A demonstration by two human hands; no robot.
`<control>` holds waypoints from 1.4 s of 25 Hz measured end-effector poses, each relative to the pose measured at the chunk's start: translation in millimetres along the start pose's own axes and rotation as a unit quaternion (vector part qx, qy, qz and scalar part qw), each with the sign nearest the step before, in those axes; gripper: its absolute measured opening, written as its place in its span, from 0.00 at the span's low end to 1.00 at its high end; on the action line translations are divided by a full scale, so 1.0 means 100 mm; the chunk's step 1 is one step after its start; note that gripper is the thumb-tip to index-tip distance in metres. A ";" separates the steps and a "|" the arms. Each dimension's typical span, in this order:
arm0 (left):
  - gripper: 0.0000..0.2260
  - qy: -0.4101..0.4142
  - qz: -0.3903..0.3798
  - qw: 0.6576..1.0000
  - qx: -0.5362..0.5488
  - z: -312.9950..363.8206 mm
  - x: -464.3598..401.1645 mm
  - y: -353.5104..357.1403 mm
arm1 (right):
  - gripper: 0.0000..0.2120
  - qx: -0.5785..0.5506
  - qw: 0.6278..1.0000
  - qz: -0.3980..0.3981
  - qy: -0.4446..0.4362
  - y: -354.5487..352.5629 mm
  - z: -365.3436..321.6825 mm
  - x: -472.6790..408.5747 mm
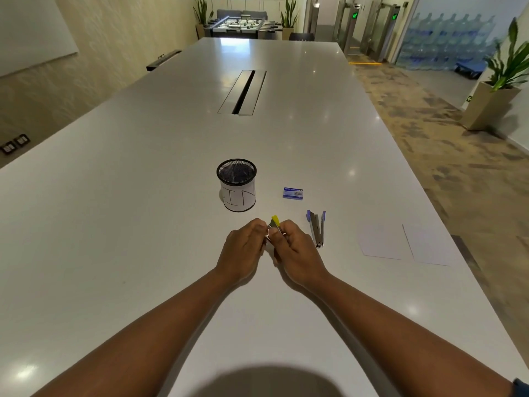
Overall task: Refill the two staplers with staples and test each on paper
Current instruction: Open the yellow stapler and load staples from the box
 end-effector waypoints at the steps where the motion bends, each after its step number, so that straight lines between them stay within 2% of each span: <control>1: 0.18 0.003 0.007 1.000 -0.007 0.00 0.00 0.00 | 0.13 -0.003 1.000 0.001 0.001 0.00 0.01 0.00; 9: 0.20 0.029 0.040 0.998 -0.040 0.03 0.03 0.02 | 0.15 -0.047 0.999 0.023 -0.010 -0.02 0.04 0.02; 21: 0.18 0.032 0.057 0.997 -0.051 0.07 0.06 0.01 | 0.13 -0.023 0.998 0.041 -0.034 -0.02 0.01 0.08; 28: 0.20 0.039 0.051 0.995 -0.078 0.04 0.05 0.02 | 0.12 -0.017 0.998 0.046 -0.049 -0.04 -0.03 0.11; 35: 0.15 0.044 0.052 0.991 -0.112 0.02 0.04 0.01 | 0.13 -0.015 0.997 0.048 -0.050 -0.05 -0.03 0.11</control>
Point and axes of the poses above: each hand's wrist, its own x-axis away from the middle knuckle, its own y-axis out of the palm, z = x × y, the point moved 6 cm from there along -x, towards the middle knuckle, and after that the axes turned 1 degree about -x, right-handed, at the moved point
